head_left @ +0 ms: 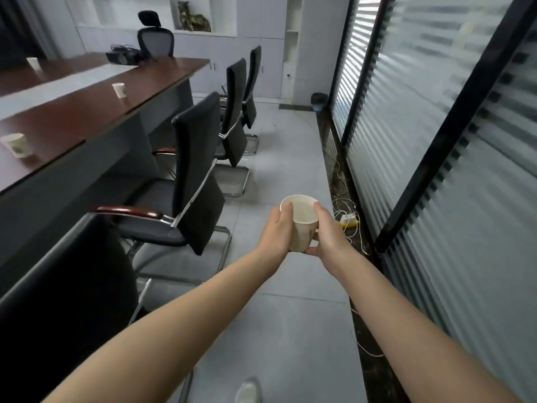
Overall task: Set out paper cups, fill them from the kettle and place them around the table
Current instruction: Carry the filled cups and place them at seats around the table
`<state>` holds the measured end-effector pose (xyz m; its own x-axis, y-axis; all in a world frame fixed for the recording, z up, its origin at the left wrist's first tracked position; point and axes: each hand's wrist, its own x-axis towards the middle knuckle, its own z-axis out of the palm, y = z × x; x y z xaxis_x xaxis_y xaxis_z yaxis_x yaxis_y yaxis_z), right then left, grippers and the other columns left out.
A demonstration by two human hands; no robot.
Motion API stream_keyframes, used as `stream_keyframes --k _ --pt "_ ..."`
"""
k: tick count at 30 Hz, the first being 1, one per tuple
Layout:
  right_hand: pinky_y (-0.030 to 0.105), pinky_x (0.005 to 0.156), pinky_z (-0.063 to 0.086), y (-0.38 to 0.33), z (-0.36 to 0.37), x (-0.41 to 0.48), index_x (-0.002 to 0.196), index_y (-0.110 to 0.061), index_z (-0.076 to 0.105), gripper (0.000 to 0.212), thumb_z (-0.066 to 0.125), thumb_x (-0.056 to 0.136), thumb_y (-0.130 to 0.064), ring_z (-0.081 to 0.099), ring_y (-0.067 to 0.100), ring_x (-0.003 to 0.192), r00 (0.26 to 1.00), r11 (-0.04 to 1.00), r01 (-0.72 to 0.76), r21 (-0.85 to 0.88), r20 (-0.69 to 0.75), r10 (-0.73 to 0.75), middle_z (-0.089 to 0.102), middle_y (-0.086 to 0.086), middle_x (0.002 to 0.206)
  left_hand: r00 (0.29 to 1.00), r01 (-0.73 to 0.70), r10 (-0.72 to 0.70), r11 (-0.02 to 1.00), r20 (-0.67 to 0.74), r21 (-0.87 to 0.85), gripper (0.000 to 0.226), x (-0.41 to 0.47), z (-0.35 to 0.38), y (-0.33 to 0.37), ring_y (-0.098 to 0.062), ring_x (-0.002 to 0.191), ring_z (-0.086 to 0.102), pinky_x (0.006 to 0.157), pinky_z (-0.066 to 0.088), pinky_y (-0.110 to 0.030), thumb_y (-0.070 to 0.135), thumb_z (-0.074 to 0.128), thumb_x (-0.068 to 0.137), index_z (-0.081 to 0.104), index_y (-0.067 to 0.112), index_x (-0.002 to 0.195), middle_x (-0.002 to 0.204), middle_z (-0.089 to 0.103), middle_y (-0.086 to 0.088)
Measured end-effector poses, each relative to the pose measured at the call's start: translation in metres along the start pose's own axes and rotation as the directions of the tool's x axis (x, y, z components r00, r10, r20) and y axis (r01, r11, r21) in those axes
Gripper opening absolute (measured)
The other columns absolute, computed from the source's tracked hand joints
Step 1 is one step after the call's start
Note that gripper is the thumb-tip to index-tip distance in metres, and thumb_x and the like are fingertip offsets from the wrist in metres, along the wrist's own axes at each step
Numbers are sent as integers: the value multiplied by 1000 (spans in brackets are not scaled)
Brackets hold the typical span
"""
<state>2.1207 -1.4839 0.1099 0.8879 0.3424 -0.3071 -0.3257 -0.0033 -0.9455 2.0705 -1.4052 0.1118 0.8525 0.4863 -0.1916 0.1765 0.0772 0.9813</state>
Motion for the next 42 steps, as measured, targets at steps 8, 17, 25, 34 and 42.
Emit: stream_keyframes --k 8,17,25,34,42 --pt "34 63 52 -54 34 169 124 -20 52 36 33 100 -38 56 17 98 1000 1000 7 -3 -24 -7 57 3 115 999 9 -10 1000 44 27 39 182 -6 41 -19 103 52 98 47 -46 42 24 102 41 20 130 107 51 2" --pt "36 66 52 -109 48 377 120 -22 54 34 33 99 -39 57 16 93 1000 1000 -12 -17 -24 12 58 -2 100 999 13 -14 1000 38 21 43 386 19 75 -21 109 53 96 49 -43 38 24 103 41 13 133 120 52 -5" --pt "35 68 53 -174 53 558 121 -20 51 32 32 101 -36 56 10 86 998 998 6 -55 68 -3 57 -5 97 999 -9 8 1000 -34 -3 40 569 47 110 -20 111 56 97 48 -45 39 26 103 45 15 128 118 56 -4" --pt "34 62 51 -245 87 762 119 -22 50 29 33 100 -37 55 13 82 994 996 -33 -77 104 41 55 -1 96 995 -3 6 1000 -104 27 44 779 58 153 -22 111 54 96 48 -38 40 26 102 42 15 134 124 54 -7" --pt "34 63 52 -295 127 933 115 -23 50 26 33 101 -36 56 11 82 995 999 -33 -31 96 36 56 -4 93 996 -15 16 1000 -87 11 40 961 50 191 -20 105 52 98 47 -46 36 25 103 40 14 133 116 51 -4"
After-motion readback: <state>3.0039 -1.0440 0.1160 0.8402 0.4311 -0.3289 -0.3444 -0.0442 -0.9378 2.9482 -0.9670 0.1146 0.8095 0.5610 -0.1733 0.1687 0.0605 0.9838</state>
